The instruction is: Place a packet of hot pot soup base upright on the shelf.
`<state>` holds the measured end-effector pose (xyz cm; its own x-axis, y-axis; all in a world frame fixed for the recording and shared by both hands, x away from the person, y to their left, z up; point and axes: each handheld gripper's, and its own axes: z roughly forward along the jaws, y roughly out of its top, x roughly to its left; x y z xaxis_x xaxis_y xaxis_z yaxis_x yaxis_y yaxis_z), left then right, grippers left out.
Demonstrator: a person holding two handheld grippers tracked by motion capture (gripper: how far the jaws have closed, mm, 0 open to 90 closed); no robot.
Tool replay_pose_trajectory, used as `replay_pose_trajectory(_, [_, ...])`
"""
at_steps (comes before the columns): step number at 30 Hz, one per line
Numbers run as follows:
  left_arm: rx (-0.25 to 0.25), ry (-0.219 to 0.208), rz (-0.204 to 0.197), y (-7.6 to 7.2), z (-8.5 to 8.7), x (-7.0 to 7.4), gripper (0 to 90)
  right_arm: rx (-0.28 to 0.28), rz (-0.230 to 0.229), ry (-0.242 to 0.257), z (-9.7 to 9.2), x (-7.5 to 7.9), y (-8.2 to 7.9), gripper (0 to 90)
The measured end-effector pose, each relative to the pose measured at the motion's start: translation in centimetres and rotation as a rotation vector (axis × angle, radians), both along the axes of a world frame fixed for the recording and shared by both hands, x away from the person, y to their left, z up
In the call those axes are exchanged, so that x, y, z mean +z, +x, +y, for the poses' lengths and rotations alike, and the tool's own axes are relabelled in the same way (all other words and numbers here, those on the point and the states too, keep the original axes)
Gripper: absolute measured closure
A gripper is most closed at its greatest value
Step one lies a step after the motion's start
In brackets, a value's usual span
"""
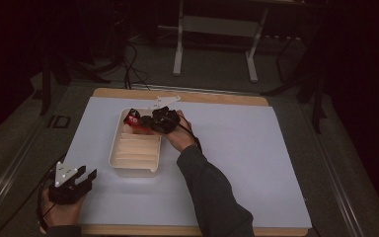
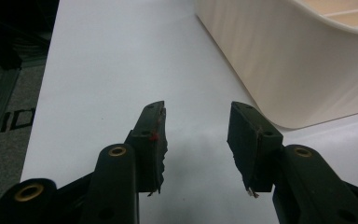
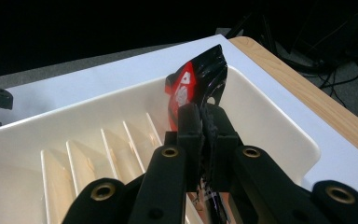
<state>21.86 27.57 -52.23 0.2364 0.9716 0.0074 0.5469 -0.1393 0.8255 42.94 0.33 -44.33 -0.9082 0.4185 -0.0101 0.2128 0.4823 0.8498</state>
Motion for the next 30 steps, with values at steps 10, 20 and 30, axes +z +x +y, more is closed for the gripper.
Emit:
replay_pose_trajectory(10, [0.000,0.000,0.000,0.0,0.0,0.0,56.6,-0.043,0.008,-0.015,-0.4,-0.2,0.3,72.7])
replay_pose_trajectory(20, [-0.002,0.006,0.006,0.2,-0.2,-0.1,56.5,-0.086,0.072,0.038,-2.7,-1.0,0.4,56.9])
replay_pose_trajectory(30, [-0.007,0.011,0.009,0.3,-0.3,-0.1,56.5,-0.114,0.126,0.071,-5.3,-1.4,-0.5,54.3])
